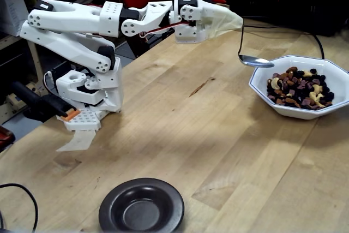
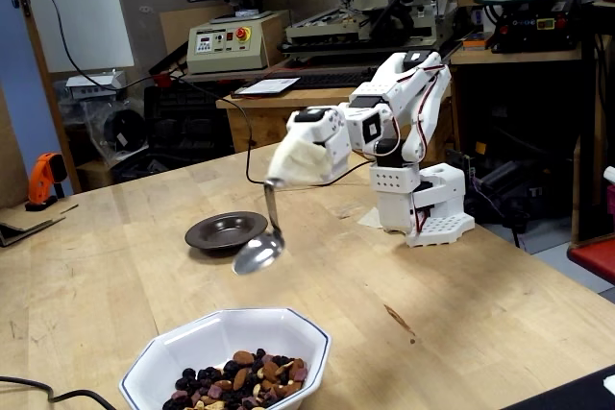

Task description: Use spoon to transfer food from the white bowl to brown plate

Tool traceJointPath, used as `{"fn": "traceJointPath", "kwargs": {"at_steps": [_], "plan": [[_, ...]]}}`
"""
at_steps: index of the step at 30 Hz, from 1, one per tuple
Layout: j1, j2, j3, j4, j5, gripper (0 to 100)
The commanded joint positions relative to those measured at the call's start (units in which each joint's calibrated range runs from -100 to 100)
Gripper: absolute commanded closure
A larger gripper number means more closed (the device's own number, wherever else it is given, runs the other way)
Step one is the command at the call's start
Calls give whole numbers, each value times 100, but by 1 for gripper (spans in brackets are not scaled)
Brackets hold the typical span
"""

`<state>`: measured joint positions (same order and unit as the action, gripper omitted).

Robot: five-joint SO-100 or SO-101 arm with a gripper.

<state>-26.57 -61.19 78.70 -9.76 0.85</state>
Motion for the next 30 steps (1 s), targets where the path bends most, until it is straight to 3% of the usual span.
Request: {"fn": "traceJointPath", "kwargs": {"at_steps": [1,11,30], "plan": [[-313,286,-384,-139,-10,96],[-373,1219,-384,-1040,-49,96],[-358,2931,-1198,-1783,-386,96]]}}
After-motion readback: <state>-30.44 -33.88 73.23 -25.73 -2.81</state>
